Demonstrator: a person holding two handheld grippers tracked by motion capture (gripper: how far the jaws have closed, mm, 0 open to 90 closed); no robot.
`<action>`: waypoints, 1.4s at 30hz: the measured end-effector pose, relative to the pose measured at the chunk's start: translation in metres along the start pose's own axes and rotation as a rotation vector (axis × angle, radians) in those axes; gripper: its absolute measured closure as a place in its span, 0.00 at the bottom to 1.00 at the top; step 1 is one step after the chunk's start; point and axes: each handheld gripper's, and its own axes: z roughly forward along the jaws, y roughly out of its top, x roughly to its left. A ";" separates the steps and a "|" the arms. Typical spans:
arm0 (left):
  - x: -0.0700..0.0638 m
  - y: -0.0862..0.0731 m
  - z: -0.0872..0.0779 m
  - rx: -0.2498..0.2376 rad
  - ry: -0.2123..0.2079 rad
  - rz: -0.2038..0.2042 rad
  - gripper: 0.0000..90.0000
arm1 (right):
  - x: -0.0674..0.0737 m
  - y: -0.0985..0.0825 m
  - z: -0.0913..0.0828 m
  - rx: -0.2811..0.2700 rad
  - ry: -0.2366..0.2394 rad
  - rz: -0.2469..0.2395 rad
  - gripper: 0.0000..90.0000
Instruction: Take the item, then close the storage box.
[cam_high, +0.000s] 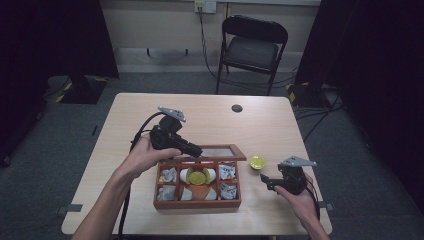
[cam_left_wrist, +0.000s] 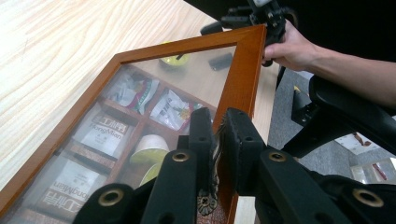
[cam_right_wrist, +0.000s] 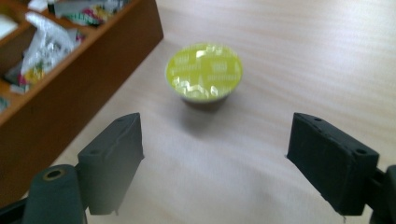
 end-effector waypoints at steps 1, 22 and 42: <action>0.000 0.000 0.000 0.001 -0.001 -0.001 0.91 | 0.000 -0.003 -0.001 0.005 0.001 -0.002 0.19; -0.005 -0.008 0.005 0.013 -0.001 0.021 0.91 | -0.006 -0.032 0.018 0.045 -0.068 -0.030 0.13; -0.011 -0.019 0.015 0.012 -0.008 0.084 0.91 | -0.005 -0.032 0.018 0.045 -0.070 -0.028 0.13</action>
